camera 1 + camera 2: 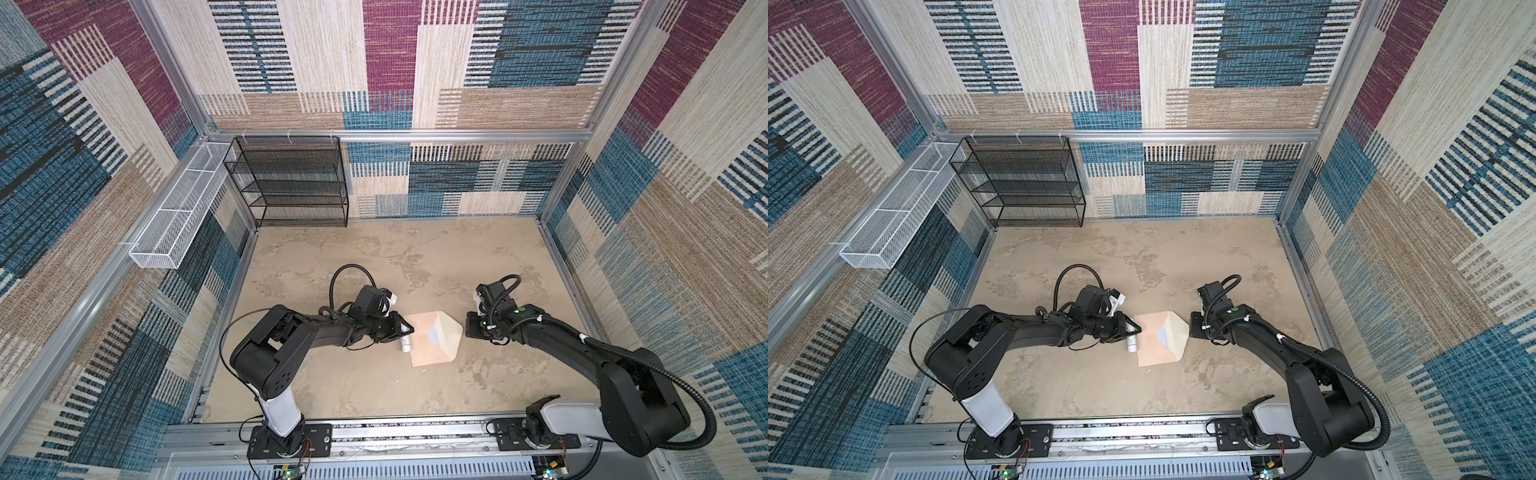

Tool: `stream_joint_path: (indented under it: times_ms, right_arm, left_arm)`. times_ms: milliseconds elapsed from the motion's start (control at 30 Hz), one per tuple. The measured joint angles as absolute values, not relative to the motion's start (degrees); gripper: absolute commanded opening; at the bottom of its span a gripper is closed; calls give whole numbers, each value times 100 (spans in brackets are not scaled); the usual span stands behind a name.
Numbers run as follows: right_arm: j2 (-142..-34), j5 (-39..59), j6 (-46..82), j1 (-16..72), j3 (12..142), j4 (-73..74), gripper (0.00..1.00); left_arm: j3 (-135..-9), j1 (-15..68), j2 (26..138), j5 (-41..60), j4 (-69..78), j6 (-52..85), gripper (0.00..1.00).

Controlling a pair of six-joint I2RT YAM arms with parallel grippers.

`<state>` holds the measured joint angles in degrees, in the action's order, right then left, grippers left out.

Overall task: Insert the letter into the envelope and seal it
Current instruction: 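Pinch the white flap edge with the right gripper, then fold the white flap over onto the pink envelope with the right gripper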

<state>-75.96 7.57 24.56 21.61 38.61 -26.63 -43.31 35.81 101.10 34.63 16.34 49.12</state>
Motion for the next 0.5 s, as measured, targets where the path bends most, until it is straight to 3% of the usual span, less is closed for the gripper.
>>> stream_joint_path:
  times_ms: [500]
  right_arm:
    - [-7736, 2108, 2091, 2152, 4099, -2331, 7]
  left_arm:
    - [-4405, 3625, 10508, 3623, 1997, 5061, 8]
